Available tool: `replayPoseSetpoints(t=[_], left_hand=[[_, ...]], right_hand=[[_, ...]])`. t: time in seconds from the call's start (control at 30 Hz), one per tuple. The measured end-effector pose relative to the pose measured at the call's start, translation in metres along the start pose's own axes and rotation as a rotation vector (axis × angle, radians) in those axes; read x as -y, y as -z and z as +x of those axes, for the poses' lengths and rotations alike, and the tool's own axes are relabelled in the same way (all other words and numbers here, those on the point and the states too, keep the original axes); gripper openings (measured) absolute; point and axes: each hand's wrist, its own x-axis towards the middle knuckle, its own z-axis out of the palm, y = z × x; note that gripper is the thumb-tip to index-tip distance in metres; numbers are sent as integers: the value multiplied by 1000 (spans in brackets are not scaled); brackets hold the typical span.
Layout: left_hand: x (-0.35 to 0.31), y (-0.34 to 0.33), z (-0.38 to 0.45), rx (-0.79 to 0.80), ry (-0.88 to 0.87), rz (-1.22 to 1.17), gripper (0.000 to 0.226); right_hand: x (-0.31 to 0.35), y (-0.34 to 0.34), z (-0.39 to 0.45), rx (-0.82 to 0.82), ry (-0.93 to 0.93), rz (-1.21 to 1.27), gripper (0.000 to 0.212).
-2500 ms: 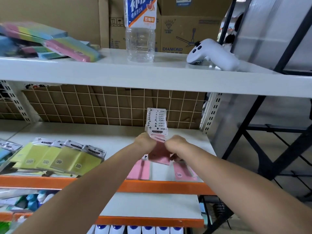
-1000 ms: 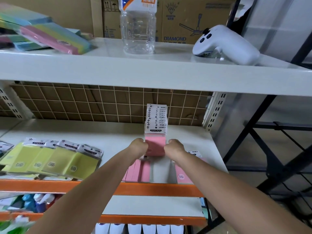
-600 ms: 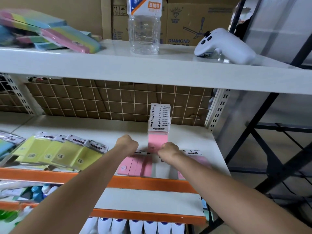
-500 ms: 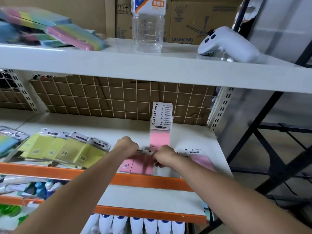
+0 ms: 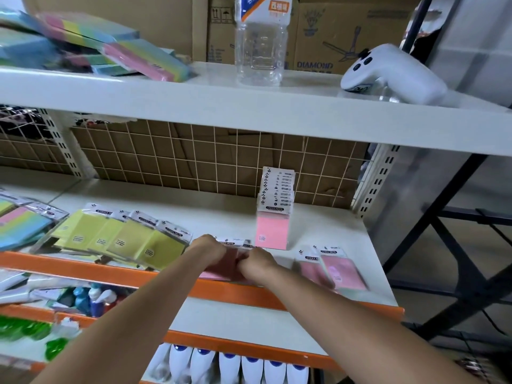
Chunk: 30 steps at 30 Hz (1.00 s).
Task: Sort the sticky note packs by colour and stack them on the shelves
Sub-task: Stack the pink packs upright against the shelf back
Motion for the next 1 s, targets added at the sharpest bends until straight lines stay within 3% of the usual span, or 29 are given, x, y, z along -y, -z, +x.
replayPoseSetpoints(t=[0.23, 0.47, 0.53, 0.67, 0.77, 1.0], left_hand=[[1, 0, 3, 10, 26, 33, 41], [-6, 5, 9, -29, 5, 9, 15], [-11, 6, 8, -53, -4, -29, 25], [-28, 3, 2, -53, -3, -146, 69], [-41, -5, -3, -59, -71, -207, 54], [-68, -22, -10, -81, -218, -363, 38]], right_hand=[[2, -4, 4, 22, 2, 119, 26], [-1, 0, 7, -34, -60, 223, 26], [-2, 4, 8, -68, -74, 256, 27], [-7, 20, 7, -161, -81, 326, 21], [-15, 37, 4, -251, -91, 353, 11], [-33, 69, 0, -394, -99, 307, 17]])
